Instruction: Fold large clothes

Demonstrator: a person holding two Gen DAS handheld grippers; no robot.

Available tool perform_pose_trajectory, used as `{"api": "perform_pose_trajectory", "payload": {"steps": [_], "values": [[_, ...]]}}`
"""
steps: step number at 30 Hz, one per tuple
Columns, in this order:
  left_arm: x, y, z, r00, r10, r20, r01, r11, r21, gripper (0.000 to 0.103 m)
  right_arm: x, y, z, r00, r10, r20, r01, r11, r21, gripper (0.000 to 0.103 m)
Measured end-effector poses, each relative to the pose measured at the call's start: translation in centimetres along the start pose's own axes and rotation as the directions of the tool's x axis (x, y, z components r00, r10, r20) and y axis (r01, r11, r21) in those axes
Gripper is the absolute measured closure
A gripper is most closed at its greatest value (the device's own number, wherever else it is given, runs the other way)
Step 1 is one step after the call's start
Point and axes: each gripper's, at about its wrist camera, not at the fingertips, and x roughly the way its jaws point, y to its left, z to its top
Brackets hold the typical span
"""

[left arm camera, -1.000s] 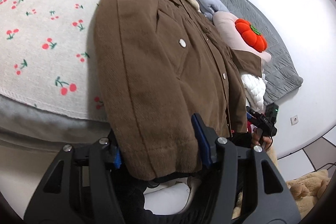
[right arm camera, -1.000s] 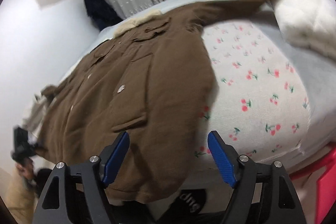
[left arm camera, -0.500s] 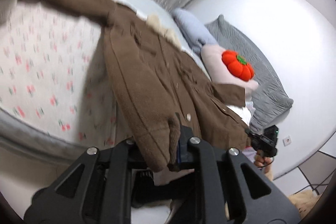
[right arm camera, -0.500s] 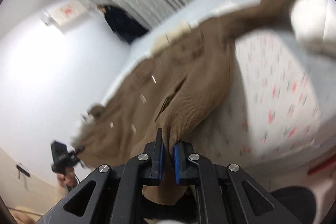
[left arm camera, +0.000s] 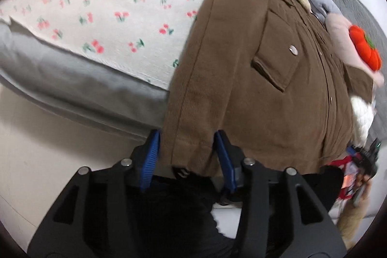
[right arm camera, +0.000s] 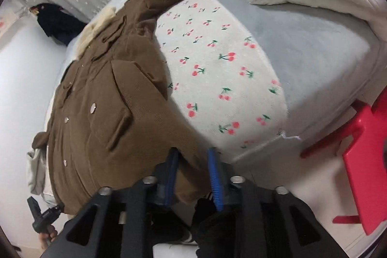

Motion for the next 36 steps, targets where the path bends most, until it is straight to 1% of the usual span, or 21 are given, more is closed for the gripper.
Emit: {"api": "perform_pose_trajectory", "payload": {"steps": [3,4,6,10,12,14,16,17,18,21,22,24,25,27,29,30,31,32,33,34,36], "values": [[-1.0,-0.6,-0.7,0.997,0.069,0.038,-0.072,0.992,0.102,0.036,-1.2,0.4,-0.7,0.999,-0.045,0.022,0.046,0.996,-0.074,0.061],[-1.1,-0.7,-0.9,0.996,0.077,0.04,-0.081,0.99,0.115,0.036,-1.2,0.5,-0.8,0.999,-0.049,0.022,0.051,0.995,-0.091,0.055],[-1.0,-1.0,-1.7,0.995,0.091,0.037,-0.096,0.984,0.151,0.036,-1.3,0.9,-1.0,0.998,-0.061,0.022,0.063,0.99,-0.127,0.05],[-0.2,-2.9,-2.9,0.988,0.155,0.023,-0.155,0.947,0.28,0.036,0.1,2.0,-2.7,0.992,-0.12,-0.027,0.112,0.974,-0.197,0.046],[0.4,-3.0,-3.5,0.986,0.168,0.0,-0.16,0.934,0.32,0.035,0.7,2.2,-4.0,0.989,-0.141,-0.053,0.125,0.964,-0.235,0.044],[1.0,-2.7,-3.4,0.991,0.131,-0.014,-0.119,0.939,0.324,0.035,1.2,2.5,-4.5,0.989,-0.129,-0.077,0.105,0.961,-0.257,0.04],[0.9,-2.1,-2.8,1.0,0.021,0.002,-0.021,0.952,0.306,0.035,1.9,2.7,-4.2,0.992,-0.095,-0.079,0.071,0.963,-0.259,0.039],[0.8,-2.0,-2.2,0.999,-0.049,0.017,0.042,0.956,0.29,0.035,2.2,2.6,-3.9,0.995,-0.065,-0.076,0.044,0.967,-0.25,0.039],[0.6,-1.7,-1.9,0.996,-0.087,0.03,0.076,0.959,0.272,0.035,2.3,2.5,-3.5,0.997,-0.038,-0.068,0.02,0.971,-0.239,0.039],[0.5,-1.2,-1.1,0.99,-0.134,0.052,0.119,0.965,0.232,0.035,2.3,2.2,-2.8,0.999,-0.012,-0.039,0.003,0.975,-0.221,0.039],[0.8,-1.2,-0.9,0.99,-0.128,0.051,0.113,0.966,0.23,0.036,2.4,2.2,-2.4,1.0,0.006,-0.028,-0.012,0.976,-0.217,0.039],[1.3,-1.4,-0.9,0.998,-0.064,0.026,0.056,0.974,0.22,0.057,2.7,2.2,-1.9,0.999,0.027,-0.026,-0.031,0.979,-0.2,0.047],[1.5,-1.4,-1.1,1.0,-0.001,-0.004,0.002,0.98,0.199,0.057,2.7,1.9,-1.7,0.999,0.02,-0.028,-0.024,0.985,-0.169,0.06],[0.7,-1.1,-1.4,0.996,0.079,-0.04,-0.072,0.985,0.16,0.057,2.1,1.2,-1.7,0.999,-0.005,-0.033,0.001,0.993,-0.122,0.067],[-1.1,-1.9,-1.7,0.988,0.152,-0.001,-0.149,0.97,0.194,0.057,0.2,0.7,-1.8,0.999,-0.046,0.019,0.048,0.992,-0.121,0.067],[-2.1,-2.5,-1.8,0.985,0.17,0.029,-0.172,0.962,0.213,0.051,-0.6,0.8,-1.9,0.997,-0.062,0.038,0.067,0.99,-0.123,0.066],[-3.4,-3.2,-1.7,0.982,0.174,0.067,-0.185,0.956,0.226,0.046,-1.5,0.6,-1.6,0.996,-0.074,0.058,0.08,0.989,-0.122,0.06],[-4.1,-3.8,-1.6,0.981,0.174,0.09,-0.19,0.955,0.228,0.033,-2.4,0.5,-1.4,0.994,-0.078,0.073,0.086,0.989,-0.118,0.054],[-5.2,-4.5,-1.3,0.978,0.168,0.127,-0.194,0.955,0.227,0.027,-3.2,0.5,-1.2,0.993,-0.077,0.092,0.087,0.989,-0.115,0.041],[-5.9,-4.9,-1.0,0.976,0.16,0.149,-0.191,0.955,0.226,0.026,-3.8,0.7,-1.0,0.991,-0.075,0.112,0.087,0.989,-0.116,0.035],[-7.1,-6.0,-0.2,0.974,0.13,0.184,-0.17,0.96,0.222,0.025,-5.0,1.3,-0.3,0.987,-0.059,0.15,0.078,0.989,-0.124,0.032]]}}
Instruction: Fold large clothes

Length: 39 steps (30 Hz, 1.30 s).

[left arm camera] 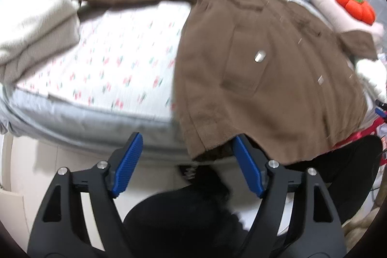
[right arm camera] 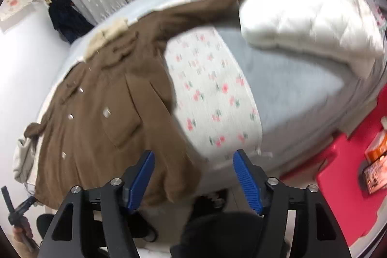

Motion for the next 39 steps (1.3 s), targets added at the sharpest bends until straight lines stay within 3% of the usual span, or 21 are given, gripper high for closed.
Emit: {"api": "perform_pose_trajectory", "payload": {"steps": [3,8,13,22,31,39], "values": [[-0.7,-0.7,1.9,0.999,-0.024,0.044,0.025,1.0,-0.012,0.018,-0.4,1.1,1.9,0.999,0.021,0.043,-0.021,1.0,-0.002,0.029],[0.0,-3.5,6.4,0.994,-0.041,0.097,0.047,0.997,-0.055,0.016,-0.4,1.5,5.2,0.994,-0.009,0.112,0.009,1.0,0.007,0.024],[1.7,-7.0,11.0,0.997,-0.018,0.078,0.022,0.999,-0.047,0.014,0.4,0.4,10.3,0.984,-0.039,0.175,0.027,0.997,0.071,0.022],[5.1,-12.6,17.9,0.992,-0.099,0.077,0.103,0.993,-0.049,0.013,2.1,-2.7,17.4,0.96,-0.155,0.232,0.115,0.977,0.178,0.021],[9.2,-15.9,21.4,0.986,-0.147,0.081,0.152,0.987,-0.056,0.013,3.9,-6.5,20.2,0.944,-0.21,0.254,0.136,0.951,0.279,0.021],[12.4,-15.7,22.5,0.977,-0.183,0.106,0.194,0.975,-0.105,0.013,5.6,-9.2,22.2,0.936,-0.187,0.3,0.078,0.937,0.339,0.021]]}}
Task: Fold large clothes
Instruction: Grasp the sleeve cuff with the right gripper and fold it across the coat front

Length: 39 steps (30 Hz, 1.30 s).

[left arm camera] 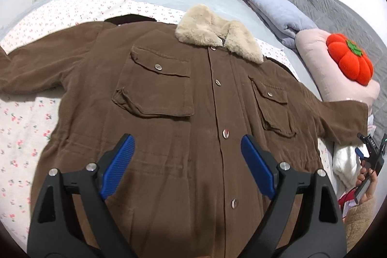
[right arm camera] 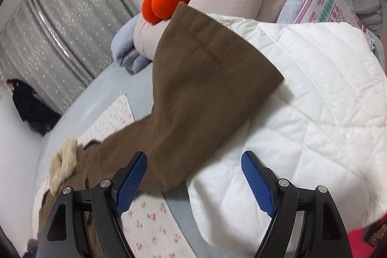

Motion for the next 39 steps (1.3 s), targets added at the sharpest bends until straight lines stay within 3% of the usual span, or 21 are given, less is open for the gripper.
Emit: {"api": "perform_pose_trajectory", "payload": {"steps": [2,5,6,8,9,14,18,24,31,35,39], "values": [[0.6,0.6,0.0,1.0,-0.006,0.002,0.006,1.0,-0.027,0.013,0.3,0.3,0.6,1.0,-0.014,0.026,0.014,1.0,0.0,0.024],[1.2,1.3,-0.1,1.0,0.005,0.01,-0.004,0.999,-0.049,0.013,0.6,0.9,1.5,0.998,-0.021,0.058,0.021,1.0,0.0,0.038],[1.3,1.5,0.0,1.0,0.009,0.013,-0.009,0.999,-0.052,0.013,0.7,1.0,1.6,0.998,-0.014,0.062,0.014,1.0,0.003,0.048],[1.5,2.0,0.0,1.0,0.017,0.024,-0.016,0.998,-0.055,0.013,1.1,1.6,2.2,0.999,0.001,0.055,-0.001,1.0,-0.007,0.087],[1.5,2.2,0.1,0.999,0.021,0.031,-0.019,0.998,-0.055,0.013,1.3,2.0,2.4,0.998,-0.004,0.056,0.005,1.0,-0.018,0.094],[1.6,3.0,0.4,0.997,0.05,0.056,-0.047,0.998,-0.05,0.013,0.1,5.5,3.2,0.996,0.021,0.091,-0.013,0.997,-0.082,0.097],[1.7,3.2,0.6,0.997,0.032,0.064,-0.029,0.998,-0.054,0.013,-1.1,10.5,3.2,0.991,0.072,0.109,-0.053,0.984,-0.171,0.097],[1.9,3.1,1.1,0.995,0.04,0.09,-0.036,0.998,-0.045,0.013,-1.7,20.0,1.4,0.976,0.211,0.059,-0.185,0.937,-0.298,0.097],[2.2,4.2,1.8,0.994,0.015,0.105,-0.004,0.995,-0.097,0.013,0.6,33.4,-4.7,0.922,0.365,-0.126,-0.382,0.816,-0.433,0.097],[2.4,5.2,2.2,0.993,0.028,0.115,-0.012,0.991,-0.131,0.013,2.9,39.3,-9.7,0.898,0.372,-0.233,-0.439,0.76,-0.48,0.097],[2.6,6.2,2.4,0.994,0.027,0.103,-0.01,0.987,-0.162,0.013,6.3,43.7,-15.7,0.852,0.358,-0.381,-0.513,0.713,-0.477,0.097]]}}
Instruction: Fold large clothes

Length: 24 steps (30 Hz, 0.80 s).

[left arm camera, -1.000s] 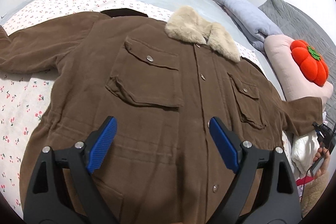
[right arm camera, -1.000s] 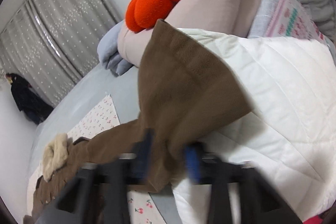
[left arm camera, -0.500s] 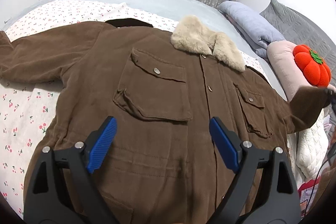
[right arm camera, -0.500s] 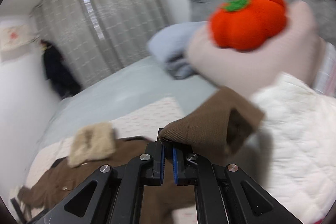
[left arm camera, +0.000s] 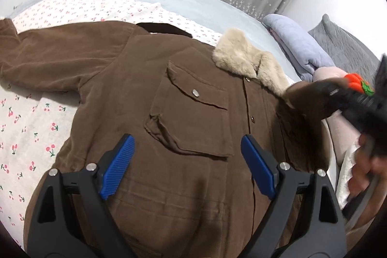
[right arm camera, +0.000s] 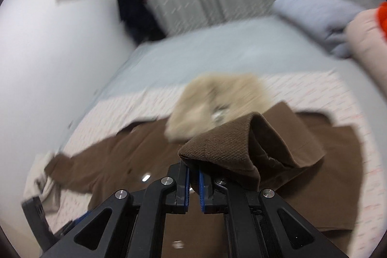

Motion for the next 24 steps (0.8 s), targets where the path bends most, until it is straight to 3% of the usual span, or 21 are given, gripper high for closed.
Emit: {"api": "perform_pose_trajectory", "payload": {"steps": [2,4,8,9,11,13,16,20,24], "values": [[0.0,0.4,0.1,1.0,-0.005,-0.008,0.005,1.0,-0.012,0.013,3.2,1.8,-1.8,0.995,0.037,-0.092,-0.039,0.999,-0.021,0.091],[0.1,0.5,0.2,1.0,0.004,-0.019,-0.004,1.0,0.008,0.013,6.4,2.7,-4.0,0.98,0.014,-0.197,-0.022,0.999,-0.038,0.082],[0.0,0.0,0.3,1.0,0.021,-0.018,-0.02,0.998,0.059,0.013,7.0,2.7,-6.7,0.958,0.057,-0.28,-0.063,0.998,-0.014,0.07],[0.0,-0.2,0.3,1.0,0.021,-0.021,-0.02,0.997,0.069,0.013,6.4,2.4,-6.6,0.959,0.076,-0.275,-0.079,0.997,0.001,0.067],[-0.1,-0.8,0.0,0.999,0.02,-0.026,-0.018,0.995,0.096,0.013,4.0,1.0,-6.2,0.964,0.121,-0.238,-0.116,0.993,0.035,0.048],[-0.3,-1.8,-0.6,0.999,0.008,-0.033,-0.003,0.989,0.147,0.014,0.2,-1.1,-5.9,0.971,0.172,-0.165,-0.16,0.984,0.081,0.04],[0.1,-4.1,-1.5,0.999,-0.004,-0.038,0.014,0.964,0.265,0.013,-4.1,-4.4,-6.7,0.982,0.166,-0.095,-0.152,0.978,0.144,0.038],[2.5,-6.9,-1.4,0.998,0.051,-0.038,-0.031,0.915,0.403,0.013,-7.5,-9.6,-7.4,0.998,0.054,-0.03,-0.046,0.975,0.215,0.037],[6.2,-7.5,1.5,0.993,0.026,-0.114,0.019,0.928,0.373,0.013,-7.4,-13.1,-7.5,0.999,-0.002,-0.037,0.011,0.966,0.259,0.037]]}}
